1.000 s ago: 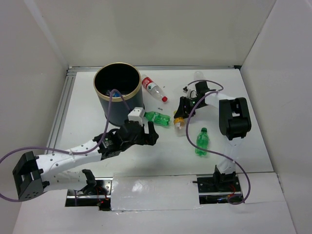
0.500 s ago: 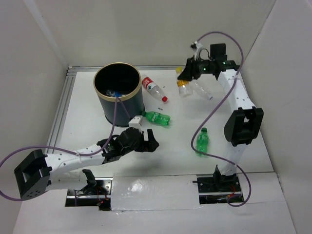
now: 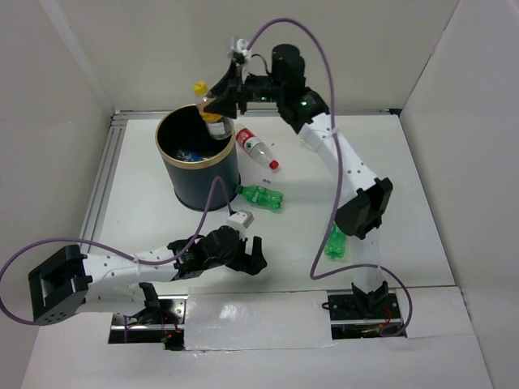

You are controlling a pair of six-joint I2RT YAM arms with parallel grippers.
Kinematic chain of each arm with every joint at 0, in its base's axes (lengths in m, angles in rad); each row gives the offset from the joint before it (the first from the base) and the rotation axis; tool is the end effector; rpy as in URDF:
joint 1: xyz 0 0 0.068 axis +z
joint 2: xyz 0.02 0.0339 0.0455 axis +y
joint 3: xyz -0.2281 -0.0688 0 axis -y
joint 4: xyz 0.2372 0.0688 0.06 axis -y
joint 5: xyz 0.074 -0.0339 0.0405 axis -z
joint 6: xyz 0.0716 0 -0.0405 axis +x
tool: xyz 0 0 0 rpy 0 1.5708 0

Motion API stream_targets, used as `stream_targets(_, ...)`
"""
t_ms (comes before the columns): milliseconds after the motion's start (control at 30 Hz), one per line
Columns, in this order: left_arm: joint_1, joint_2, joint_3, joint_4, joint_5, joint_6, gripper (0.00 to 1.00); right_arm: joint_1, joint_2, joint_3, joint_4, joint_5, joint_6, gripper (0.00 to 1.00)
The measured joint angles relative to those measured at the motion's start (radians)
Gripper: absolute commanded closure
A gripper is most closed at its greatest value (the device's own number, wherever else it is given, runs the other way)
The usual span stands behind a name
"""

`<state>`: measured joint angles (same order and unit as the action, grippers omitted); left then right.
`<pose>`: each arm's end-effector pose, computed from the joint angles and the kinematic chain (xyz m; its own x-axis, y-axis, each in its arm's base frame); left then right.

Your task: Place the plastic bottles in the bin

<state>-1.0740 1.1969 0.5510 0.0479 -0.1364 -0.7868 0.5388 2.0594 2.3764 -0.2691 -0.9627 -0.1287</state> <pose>0.1430 -0.2433 0.1494 -0.7683 -0.0548 -0.6378 0.3872 0.7536 -0.5312 0.3548 0.2806 0.4514 0.1687 0.0154 -0.9855 -0.9833 0.0723 -0.1672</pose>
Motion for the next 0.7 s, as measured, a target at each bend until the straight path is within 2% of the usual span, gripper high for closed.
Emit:
stream_targets(33,-0.004,-0.016,-0.011,-0.005,-0.002,-0.001,0.01,0.018,0.024,0.001,0.007,0.013,0.009,0.48)
stream_targets(67,-0.007,-0.031,-0.021,-0.008,-0.006,-0.002,0.01,0.032,0.051,0.001,0.011,0.026,0.02,0.34)
stream_targets(100,-0.011,-0.045,-0.027,-0.011,-0.01,-0.002,0.01,0.04,0.077,0.001,0.013,0.037,0.034,0.21)
stream_targets(167,-0.014,-0.076,-0.037,-0.017,-0.019,-0.002,0.01,0.045,0.127,0.0,0.016,0.072,0.051,0.05)
stream_targets(333,-0.022,-0.114,-0.046,-0.019,-0.037,-0.002,0.01,0.015,0.175,0.0,-0.005,0.155,0.042,0.0)
stream_targets(433,-0.027,-0.118,-0.053,-0.024,-0.046,-0.003,0.01,-0.051,0.154,0.006,-0.025,0.184,-0.037,0.0)
stream_targets(567,-0.034,-0.146,-0.077,-0.028,-0.054,-0.008,0.01,-0.212,0.078,-0.062,-0.146,0.252,-0.333,0.0)
stream_targets(700,-0.034,-0.18,-0.092,-0.041,-0.064,-0.011,0.01,-0.37,0.031,-0.18,-0.283,0.397,-0.63,0.0)
